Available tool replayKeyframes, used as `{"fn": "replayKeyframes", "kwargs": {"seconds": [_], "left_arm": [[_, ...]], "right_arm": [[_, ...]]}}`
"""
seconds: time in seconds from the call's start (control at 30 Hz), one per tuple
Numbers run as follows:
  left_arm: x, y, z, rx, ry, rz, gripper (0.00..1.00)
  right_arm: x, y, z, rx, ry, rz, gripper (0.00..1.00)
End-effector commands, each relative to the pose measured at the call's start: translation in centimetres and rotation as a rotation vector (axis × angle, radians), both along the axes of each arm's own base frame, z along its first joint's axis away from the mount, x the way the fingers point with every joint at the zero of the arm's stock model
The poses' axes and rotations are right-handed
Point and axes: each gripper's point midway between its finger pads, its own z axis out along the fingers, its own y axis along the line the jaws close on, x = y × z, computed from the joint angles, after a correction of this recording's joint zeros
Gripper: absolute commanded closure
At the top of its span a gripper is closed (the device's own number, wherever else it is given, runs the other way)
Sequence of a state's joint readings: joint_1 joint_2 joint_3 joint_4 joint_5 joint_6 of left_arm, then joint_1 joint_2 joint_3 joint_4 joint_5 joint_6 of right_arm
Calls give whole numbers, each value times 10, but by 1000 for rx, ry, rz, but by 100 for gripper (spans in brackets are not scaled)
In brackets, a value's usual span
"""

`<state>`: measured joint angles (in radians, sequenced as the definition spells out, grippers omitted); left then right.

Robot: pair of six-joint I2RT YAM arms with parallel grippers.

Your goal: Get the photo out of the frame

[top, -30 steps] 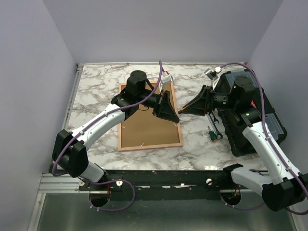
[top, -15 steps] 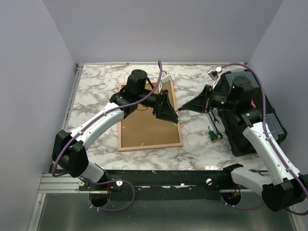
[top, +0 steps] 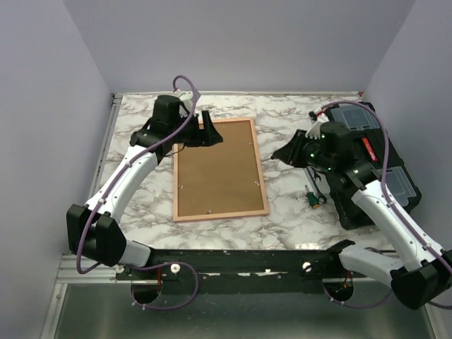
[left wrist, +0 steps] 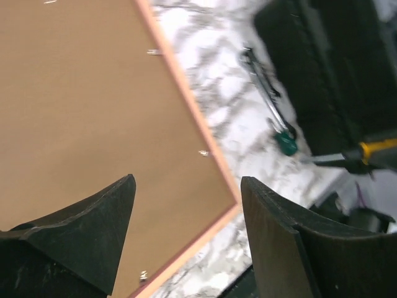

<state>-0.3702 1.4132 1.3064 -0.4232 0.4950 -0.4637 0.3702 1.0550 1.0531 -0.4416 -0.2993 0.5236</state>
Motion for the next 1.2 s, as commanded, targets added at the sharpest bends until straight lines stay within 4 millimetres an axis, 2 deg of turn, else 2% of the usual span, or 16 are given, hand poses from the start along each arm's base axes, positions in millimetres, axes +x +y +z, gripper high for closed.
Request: {"fn": "replayKeyframes", "kwargs": {"seconds": [0.0,0.13,0.23,0.3,0.4,0.5,0.6,0.67,0.77,0.9,1.1,1.17], "left_arm": [[10,71,-43,127,84,268,32],[2,108,-79,163,171,299,35],[-8,130,-122,252,252,311,40],[-13,135,-146,300,308,306,45],[-15,141,-166,350,384,308,48],[-10,151,-176,399,403,339,44],[1,153,-182,367,438,343,42],[12,156,-185,340,461,352,45],[24,158,-192,322,498,347,55],[24,159,-203,289,536,342,61],[25,172,-213,302,583,375,57],[26,173,-213,305,583,381,58]], "right_arm": [[3,2,-37,-160,46,-205,99],[-3,23,-68,-247,93,-193,99],[-2,21,-89,-300,123,-202,99],[-1,21,-96,-320,123,-197,99],[-1,28,-105,-340,146,-162,99],[-2,35,-111,-348,154,-134,99],[-1,37,-111,-335,141,-129,99],[0,40,-112,-331,133,-113,99],[1,43,-110,-327,128,-100,99],[1,47,-100,-297,108,-85,99],[0,46,-101,-299,103,-85,99],[1,47,-100,-297,102,-84,99]]}}
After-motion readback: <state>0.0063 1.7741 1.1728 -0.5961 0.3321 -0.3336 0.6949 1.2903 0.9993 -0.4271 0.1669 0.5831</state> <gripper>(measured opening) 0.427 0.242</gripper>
